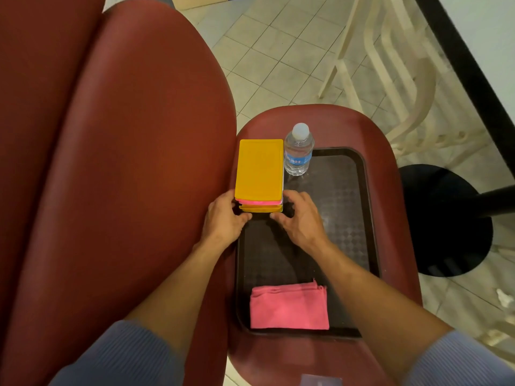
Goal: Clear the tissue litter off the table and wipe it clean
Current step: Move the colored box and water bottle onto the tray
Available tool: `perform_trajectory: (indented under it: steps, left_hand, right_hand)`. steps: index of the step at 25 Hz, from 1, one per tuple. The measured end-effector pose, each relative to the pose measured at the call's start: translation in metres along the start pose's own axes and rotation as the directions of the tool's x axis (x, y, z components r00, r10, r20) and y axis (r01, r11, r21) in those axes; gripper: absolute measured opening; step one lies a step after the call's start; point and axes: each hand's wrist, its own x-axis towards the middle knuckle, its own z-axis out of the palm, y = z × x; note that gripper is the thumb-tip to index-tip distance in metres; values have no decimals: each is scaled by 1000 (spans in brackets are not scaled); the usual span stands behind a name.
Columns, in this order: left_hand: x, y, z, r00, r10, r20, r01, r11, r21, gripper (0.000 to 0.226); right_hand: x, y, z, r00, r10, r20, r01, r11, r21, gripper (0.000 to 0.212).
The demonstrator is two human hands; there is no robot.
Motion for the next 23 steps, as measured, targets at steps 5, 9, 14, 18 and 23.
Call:
perform_trajectory:
  steps: [5, 9, 14, 18, 23]
  left_hand:
    - [2, -1, 0, 1000, -1, -23, 1, 1000, 0, 38]
    - [-25, -12, 16, 985, -170, -32, 167, 981, -95, 62]
    - [-97, -40, 51, 970, -189, 151, 183, 982, 53, 54]
    - [-132, -56, 64, 940, -119, 321, 36, 967, 253, 66]
    - [-136, -65, 67, 947, -88, 309, -9, 954, 299, 47]
  right_hand:
    - [0, -5, -6, 999, -23, -32, 21, 998, -52, 42]
    - [-50, 6, -1, 999, 50, -20, -50, 999, 0, 63]
    - [-126, 23, -3, 998, 58, 26, -57, 998, -15, 55]
    - [-165, 29, -8, 990, 98, 101, -48, 910, -411, 50]
    - [-166, 36, -11, 932, 301, 201, -125, 789, -601, 57]
